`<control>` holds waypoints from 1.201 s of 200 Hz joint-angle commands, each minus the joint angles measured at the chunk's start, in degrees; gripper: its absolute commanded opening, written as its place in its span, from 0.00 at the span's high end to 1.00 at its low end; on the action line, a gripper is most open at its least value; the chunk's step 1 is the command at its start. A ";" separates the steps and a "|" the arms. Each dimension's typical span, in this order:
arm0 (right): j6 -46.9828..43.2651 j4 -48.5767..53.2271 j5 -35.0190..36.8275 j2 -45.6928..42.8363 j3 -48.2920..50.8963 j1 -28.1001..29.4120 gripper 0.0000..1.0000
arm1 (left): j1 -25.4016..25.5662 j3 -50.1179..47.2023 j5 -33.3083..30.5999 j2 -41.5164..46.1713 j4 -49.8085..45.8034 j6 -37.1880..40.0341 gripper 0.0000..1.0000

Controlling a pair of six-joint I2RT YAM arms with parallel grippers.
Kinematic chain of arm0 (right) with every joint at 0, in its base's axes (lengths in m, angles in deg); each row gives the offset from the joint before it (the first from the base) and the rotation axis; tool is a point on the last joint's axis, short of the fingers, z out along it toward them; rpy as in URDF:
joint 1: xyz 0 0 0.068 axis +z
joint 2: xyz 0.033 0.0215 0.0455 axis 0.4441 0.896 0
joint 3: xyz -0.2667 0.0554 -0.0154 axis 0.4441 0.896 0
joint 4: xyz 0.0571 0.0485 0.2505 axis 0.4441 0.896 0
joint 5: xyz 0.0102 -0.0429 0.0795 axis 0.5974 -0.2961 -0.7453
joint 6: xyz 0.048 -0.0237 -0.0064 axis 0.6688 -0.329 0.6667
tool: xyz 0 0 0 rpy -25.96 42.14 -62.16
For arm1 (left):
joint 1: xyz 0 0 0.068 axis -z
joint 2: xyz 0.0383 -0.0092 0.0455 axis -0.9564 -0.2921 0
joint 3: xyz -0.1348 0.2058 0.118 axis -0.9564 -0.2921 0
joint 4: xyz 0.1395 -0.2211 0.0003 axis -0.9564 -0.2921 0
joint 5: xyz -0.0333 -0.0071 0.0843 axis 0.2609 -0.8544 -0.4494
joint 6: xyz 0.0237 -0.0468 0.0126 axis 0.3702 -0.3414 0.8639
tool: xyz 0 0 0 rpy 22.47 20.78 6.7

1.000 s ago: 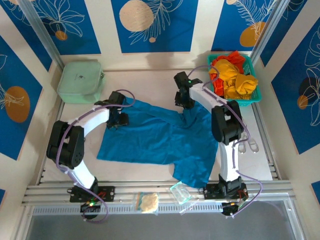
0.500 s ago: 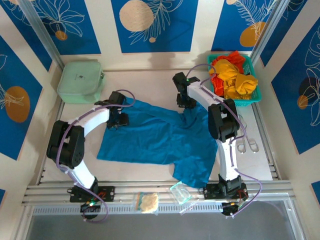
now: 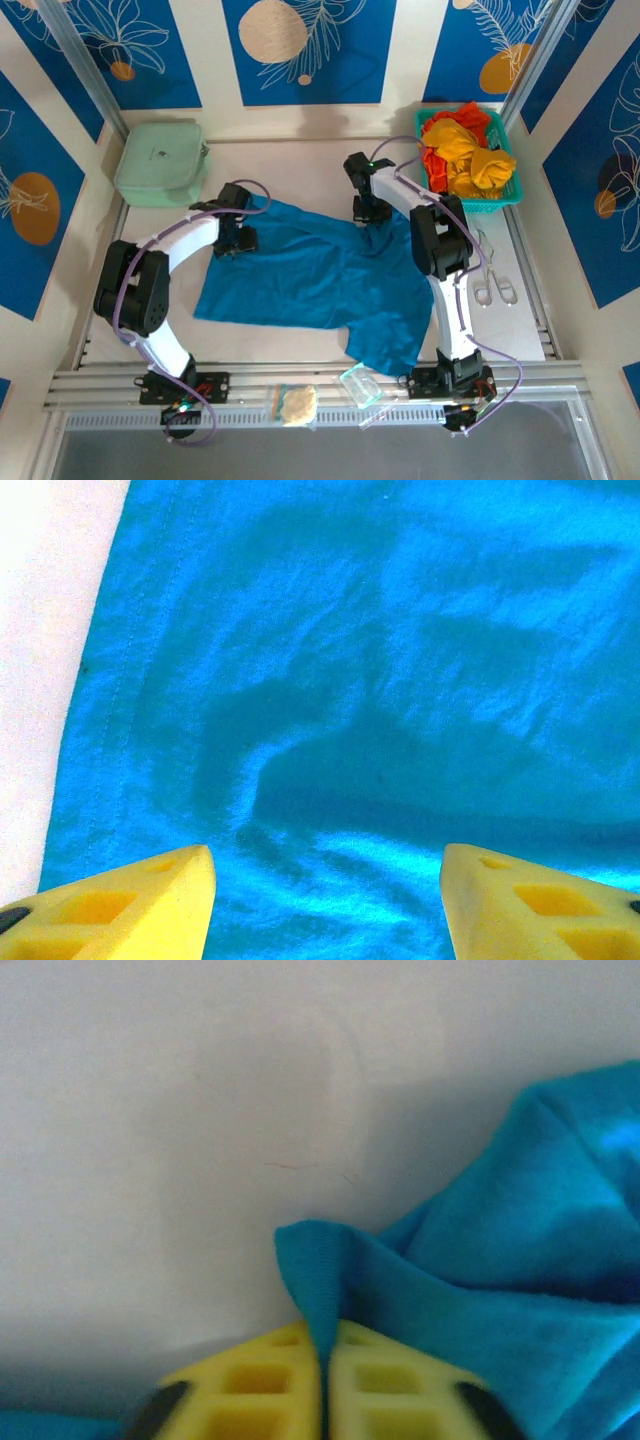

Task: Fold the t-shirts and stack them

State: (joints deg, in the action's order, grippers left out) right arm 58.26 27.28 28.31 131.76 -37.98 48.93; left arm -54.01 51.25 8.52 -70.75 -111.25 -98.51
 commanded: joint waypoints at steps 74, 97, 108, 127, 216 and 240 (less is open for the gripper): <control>17.36 -5.51 9.56 -30.44 34.38 0.68 0.94 | 0.38 -1.96 -0.68 -0.25 0.58 0.02 0.38; 25.59 -10.99 5.35 -35.71 49.51 0.64 0.84 | 0.33 -2.18 -0.12 -1.12 0.99 0.11 0.38; 27.84 -13.00 3.19 -37.08 54.24 0.78 0.82 | 0.40 -2.37 -0.11 -1.34 1.04 0.18 0.38; 29.80 -13.15 3.07 -39.75 57.67 1.72 0.72 | 0.38 -2.81 -0.27 -1.11 1.13 0.26 0.38; 22.02 -10.31 -1.99 -50.79 52.12 0.63 0.61 | 0.36 -2.31 -0.38 -1.37 1.16 -0.06 0.38; 20.07 -15.97 -9.48 -47.98 53.88 -1.22 0.68 | 0.33 -2.13 0.06 -1.82 1.30 -0.06 0.38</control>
State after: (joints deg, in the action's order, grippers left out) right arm 80.55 15.49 27.39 81.49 13.85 49.28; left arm -54.01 48.89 8.50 -71.21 -110.16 -98.51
